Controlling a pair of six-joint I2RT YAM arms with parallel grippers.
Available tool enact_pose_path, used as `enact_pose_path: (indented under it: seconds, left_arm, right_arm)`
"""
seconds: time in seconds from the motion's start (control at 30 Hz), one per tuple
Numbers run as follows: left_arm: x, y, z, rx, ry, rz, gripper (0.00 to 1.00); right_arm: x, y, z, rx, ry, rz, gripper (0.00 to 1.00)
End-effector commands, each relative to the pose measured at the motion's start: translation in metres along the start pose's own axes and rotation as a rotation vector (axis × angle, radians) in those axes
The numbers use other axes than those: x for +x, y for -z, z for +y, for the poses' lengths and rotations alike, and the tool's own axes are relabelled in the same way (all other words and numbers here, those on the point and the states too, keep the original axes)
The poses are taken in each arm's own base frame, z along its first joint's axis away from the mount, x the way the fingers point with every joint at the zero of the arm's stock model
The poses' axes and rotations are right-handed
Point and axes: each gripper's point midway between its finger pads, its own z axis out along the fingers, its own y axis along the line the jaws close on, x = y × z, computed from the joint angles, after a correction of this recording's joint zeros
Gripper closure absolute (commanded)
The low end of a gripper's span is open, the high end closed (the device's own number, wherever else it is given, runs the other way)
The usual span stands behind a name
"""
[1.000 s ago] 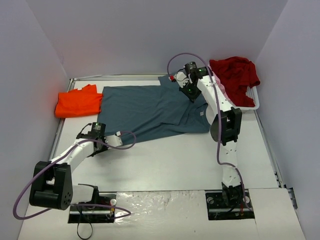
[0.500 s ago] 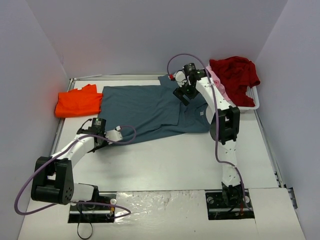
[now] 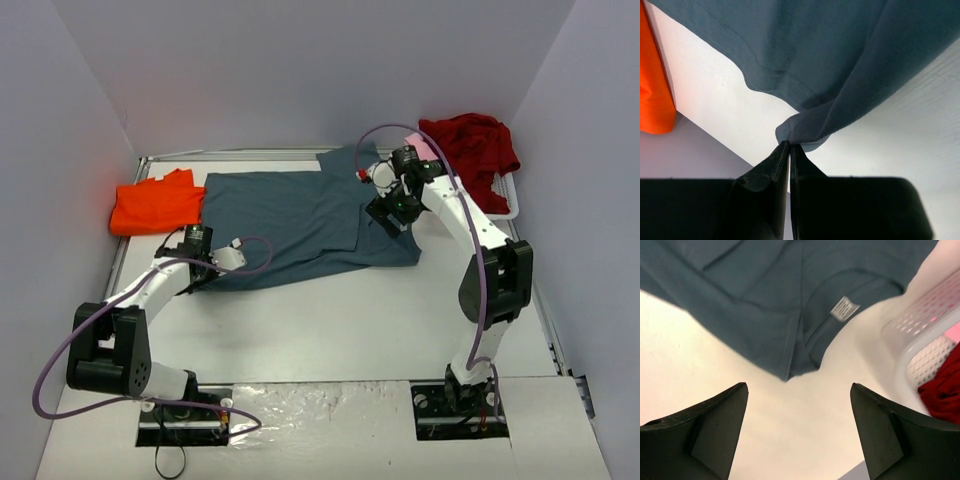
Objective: Fold and stack the t-shirts
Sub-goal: Fold the flattened tshirt in 1/3 of the way
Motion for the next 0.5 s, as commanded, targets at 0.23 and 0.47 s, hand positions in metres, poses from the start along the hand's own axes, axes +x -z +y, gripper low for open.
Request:
enact_pose_path:
  seconds: [0.23,0.47]
  left_arm:
    - [-0.006,0.016,0.039,-0.121,0.071,0.0,0.98]
    - [-0.007,0.019,0.056,-0.183,0.116,0.002,0.98]
  right_arm:
    - [0.052,0.001,0.013,-0.052,-0.03,0.061,0.2]
    - [0.066,-0.011,0.018,-0.084,-0.046,0.092,0.2]
